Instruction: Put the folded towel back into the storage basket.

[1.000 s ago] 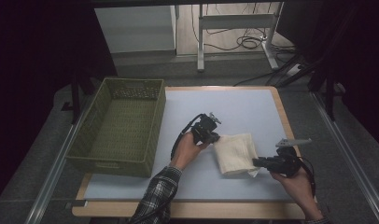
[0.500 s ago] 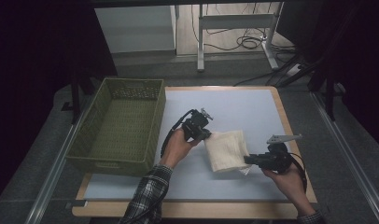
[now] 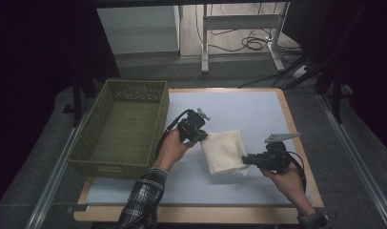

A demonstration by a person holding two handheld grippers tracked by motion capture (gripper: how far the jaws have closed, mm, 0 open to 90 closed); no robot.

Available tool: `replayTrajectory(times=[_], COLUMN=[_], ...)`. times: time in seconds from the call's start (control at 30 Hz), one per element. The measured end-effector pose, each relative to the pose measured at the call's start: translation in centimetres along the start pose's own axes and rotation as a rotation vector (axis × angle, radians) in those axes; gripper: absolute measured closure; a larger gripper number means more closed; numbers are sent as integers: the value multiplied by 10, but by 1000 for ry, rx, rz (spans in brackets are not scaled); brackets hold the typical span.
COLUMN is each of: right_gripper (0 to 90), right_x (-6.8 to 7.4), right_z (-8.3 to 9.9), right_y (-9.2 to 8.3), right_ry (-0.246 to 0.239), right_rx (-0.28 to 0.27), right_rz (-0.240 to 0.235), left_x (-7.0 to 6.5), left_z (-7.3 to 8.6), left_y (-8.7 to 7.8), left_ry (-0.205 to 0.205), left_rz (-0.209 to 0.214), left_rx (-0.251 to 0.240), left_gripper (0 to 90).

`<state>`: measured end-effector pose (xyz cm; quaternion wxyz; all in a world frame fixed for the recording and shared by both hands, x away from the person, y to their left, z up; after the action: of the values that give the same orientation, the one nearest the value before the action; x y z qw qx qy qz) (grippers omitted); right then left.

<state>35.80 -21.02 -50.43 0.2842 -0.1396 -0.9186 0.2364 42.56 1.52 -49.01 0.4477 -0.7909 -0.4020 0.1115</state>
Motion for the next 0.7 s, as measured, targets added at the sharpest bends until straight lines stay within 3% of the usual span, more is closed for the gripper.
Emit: replayTrajectory(times=[0.7], right_gripper=[815], right_x=[20], right_z=[-41], right_y=[36], right_ry=[-29], right_rx=[3], right_rz=[-77], left_x=[43], left_z=[25], left_y=[-45], left_ry=[-20], left_rz=[-75], left_rx=[33], left_gripper=[833])
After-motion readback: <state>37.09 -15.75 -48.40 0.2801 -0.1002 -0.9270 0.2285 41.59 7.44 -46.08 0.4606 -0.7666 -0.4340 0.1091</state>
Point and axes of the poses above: each handheld gripper's, and its own axes: y roughly forward along the jaws, z roughly out of its underside, x roughly to its left, the point moved 6 cm from there along y, roughly forward along the jaws, and after that the axes turned 14 degrees about -z, right-handed, at the moved point
